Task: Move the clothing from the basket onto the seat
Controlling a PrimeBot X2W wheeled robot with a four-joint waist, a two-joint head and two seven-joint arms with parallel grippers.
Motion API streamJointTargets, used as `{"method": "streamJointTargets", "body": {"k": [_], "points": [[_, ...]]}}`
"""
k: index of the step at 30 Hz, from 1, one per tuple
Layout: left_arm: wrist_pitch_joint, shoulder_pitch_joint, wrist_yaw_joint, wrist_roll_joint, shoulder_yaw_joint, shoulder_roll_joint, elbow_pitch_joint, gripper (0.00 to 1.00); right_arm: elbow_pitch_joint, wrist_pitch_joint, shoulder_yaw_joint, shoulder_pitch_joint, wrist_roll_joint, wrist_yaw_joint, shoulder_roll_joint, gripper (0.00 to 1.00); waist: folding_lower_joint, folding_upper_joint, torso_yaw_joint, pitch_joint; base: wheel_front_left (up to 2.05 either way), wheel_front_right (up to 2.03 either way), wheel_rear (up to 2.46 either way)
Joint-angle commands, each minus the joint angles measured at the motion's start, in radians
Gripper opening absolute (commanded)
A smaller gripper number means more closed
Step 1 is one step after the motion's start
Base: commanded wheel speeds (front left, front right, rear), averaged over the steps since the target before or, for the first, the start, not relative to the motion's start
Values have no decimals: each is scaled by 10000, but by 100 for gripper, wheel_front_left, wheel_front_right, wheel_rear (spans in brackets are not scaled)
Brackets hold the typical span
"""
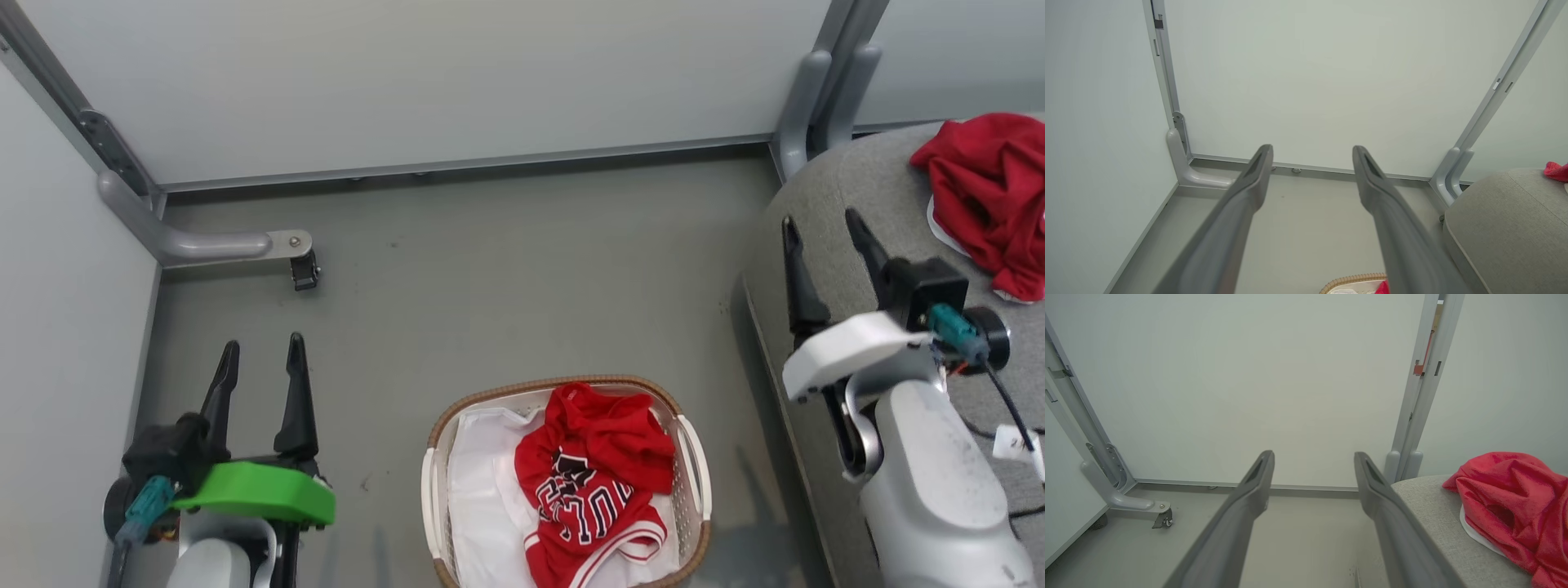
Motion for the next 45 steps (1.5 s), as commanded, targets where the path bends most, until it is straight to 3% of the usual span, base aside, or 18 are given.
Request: {"method": "streamJointTargets", "body": {"k": [1,16,45], "points": [[-8,311,-4,57,162,-54,-16,100,-89,-48,21,467,132,-14,31,100,1,35,330,-473,0,0,0],[-9,1898,-53,5,442,-178,7,100,-1762,-48,468,3451,891,-14,182,100,1,35,266,-990,0,0,0],[-9,1477,-56,60,52,-182,-31,100,-2050,-49,345,3307,1025,-14,183,100,1,35,136,-519,0,0,0]]}}
